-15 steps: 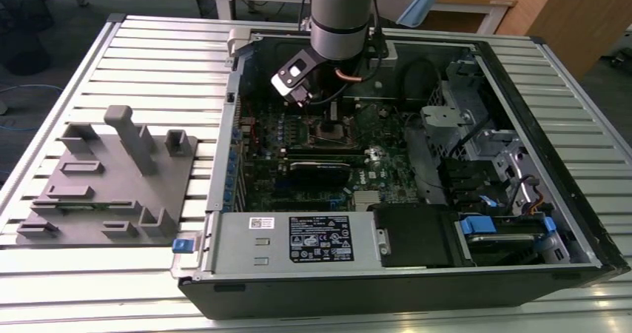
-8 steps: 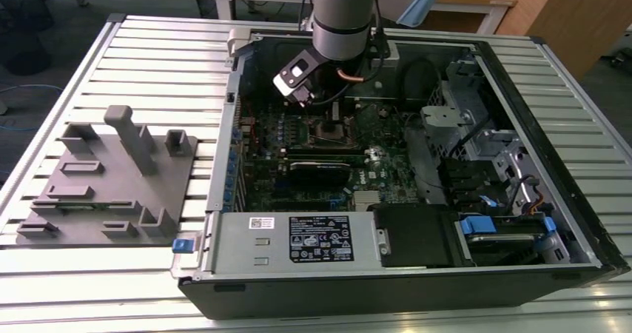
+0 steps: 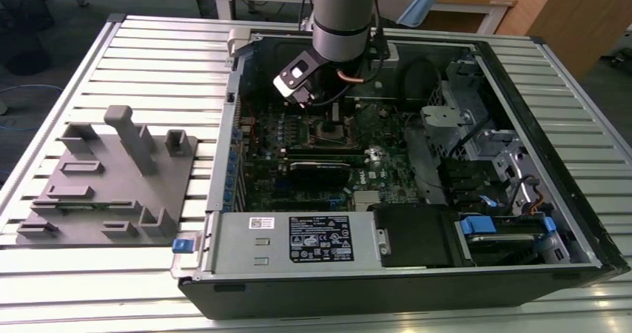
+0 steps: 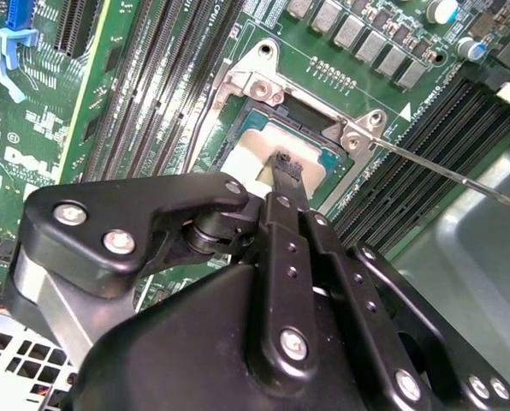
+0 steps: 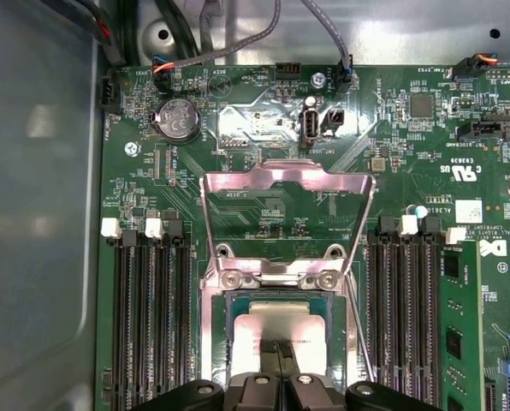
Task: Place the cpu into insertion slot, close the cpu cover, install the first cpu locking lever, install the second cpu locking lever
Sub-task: 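Place the cpu into insertion slot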
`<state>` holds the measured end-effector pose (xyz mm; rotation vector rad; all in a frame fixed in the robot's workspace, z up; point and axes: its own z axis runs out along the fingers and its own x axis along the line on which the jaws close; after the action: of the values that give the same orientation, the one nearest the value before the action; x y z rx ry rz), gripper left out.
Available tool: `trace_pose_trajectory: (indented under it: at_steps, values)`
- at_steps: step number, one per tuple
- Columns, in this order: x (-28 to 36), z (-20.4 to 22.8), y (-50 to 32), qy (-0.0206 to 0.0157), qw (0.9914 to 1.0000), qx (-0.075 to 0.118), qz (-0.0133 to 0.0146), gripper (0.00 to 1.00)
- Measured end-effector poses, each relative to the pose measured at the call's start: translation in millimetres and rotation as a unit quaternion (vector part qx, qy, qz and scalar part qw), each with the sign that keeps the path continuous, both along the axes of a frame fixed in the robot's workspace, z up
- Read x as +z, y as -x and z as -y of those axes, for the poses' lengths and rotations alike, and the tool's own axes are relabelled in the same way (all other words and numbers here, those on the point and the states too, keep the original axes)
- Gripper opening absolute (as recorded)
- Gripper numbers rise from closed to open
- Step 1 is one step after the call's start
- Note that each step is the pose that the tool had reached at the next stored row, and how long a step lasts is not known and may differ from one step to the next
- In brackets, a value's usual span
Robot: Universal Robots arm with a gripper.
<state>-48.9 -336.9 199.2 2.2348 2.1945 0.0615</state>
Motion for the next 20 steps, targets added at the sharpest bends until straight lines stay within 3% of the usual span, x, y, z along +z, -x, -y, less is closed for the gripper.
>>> trace_pose_trajectory:
  at_steps: [20]
  values:
    - [-0.9,0.0,0.0,-0.0002,1.0,0.0,0.0002,0.11]
